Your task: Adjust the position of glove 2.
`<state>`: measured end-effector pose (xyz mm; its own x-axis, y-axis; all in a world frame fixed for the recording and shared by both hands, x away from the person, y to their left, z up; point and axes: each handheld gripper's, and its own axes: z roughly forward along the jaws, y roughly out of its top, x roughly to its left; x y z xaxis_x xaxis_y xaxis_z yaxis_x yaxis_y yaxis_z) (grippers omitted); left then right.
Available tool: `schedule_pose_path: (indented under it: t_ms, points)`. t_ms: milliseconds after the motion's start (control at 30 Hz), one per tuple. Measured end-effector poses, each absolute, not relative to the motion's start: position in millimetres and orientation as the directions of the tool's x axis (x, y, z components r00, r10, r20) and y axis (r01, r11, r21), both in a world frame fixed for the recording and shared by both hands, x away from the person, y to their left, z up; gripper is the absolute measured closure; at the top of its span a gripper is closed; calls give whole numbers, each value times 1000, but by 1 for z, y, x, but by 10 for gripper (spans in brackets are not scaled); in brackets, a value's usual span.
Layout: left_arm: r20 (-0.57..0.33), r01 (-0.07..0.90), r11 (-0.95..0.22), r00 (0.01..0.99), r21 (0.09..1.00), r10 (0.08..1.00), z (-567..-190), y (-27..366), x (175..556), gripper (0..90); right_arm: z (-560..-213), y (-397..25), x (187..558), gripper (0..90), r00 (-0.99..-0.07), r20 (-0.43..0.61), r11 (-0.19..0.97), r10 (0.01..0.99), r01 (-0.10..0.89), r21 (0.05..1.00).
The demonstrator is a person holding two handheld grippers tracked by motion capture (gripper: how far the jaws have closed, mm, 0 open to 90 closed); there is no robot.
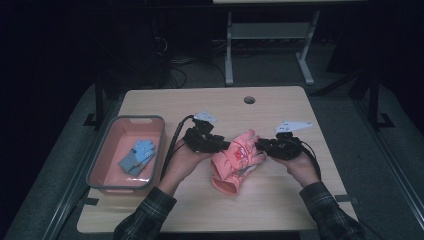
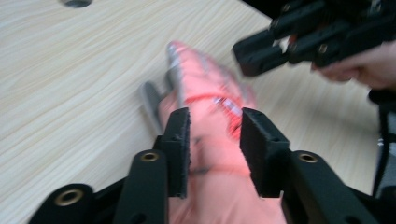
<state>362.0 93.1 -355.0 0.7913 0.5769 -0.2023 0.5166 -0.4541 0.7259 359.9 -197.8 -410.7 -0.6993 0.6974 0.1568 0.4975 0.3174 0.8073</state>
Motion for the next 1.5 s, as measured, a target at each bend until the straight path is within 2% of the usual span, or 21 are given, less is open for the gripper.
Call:
schedule_pose_path:
  t_ms: [233, 400, 500, 633, 800, 867, 933, 967, 1133, 1333, 1500]
  points:
    - [-198, 527, -493, 795, 692, 573, -370, 110, 358, 498, -424, -211, 371, 633, -660, 175, 311, 731, 549, 775]
    - [-180, 525, -539, 806, 658, 564, -385, 107, 358, 481, -434, -207, 373, 558, -676, 196, 339, 710, 573, 746]
    - [-180, 528, -569, 812, 631, 555, -395, 105, 359, 514, -440, -202, 375, 549, -684, 180, 363, 707, 568, 738]
    - [-180, 522, -600, 825, 606, 536, -406, 105, 362, 669, -441, -200, 375, 547, -688, 188, 353, 701, 565, 746]
    - [-166, 507, -628, 838, 590, 520, -414, 98, 361, 815, -448, -193, 377, 615, -680, 182, 362, 710, 574, 735]
    - [-165, 498, -642, 846, 582, 507, -416, 95, 360, 848, -450, -191, 378, 705, -682, 168, 368, 712, 566, 737]
    - [-170, 494, -642, 850, 586, 499, -417, 92, 359, 853, -450, -188, 377, 867, -673, 144, 373, 725, 560, 739]
    - [-167, 490, -647, 853, 584, 495, -417, 92, 359, 855, -450, -187, 377, 893, -671, 139, 375, 729, 560, 739]
    - [-206, 513, -588, 835, 625, 510, -409, 100, 358, 863, -448, -187, 376, 900, -670, 124, 378, 732, 550, 745]
    - [-228, 509, -545, 835, 667, 501, -393, 106, 355, 871, -432, -197, 373, 900, -666, 158, 311, 729, 527, 791]
    - [-203, 489, -556, 844, 672, 497, -386, 100, 351, 874, -418, -199, 369, 900, -675, 145, 297, 723, 494, 817]
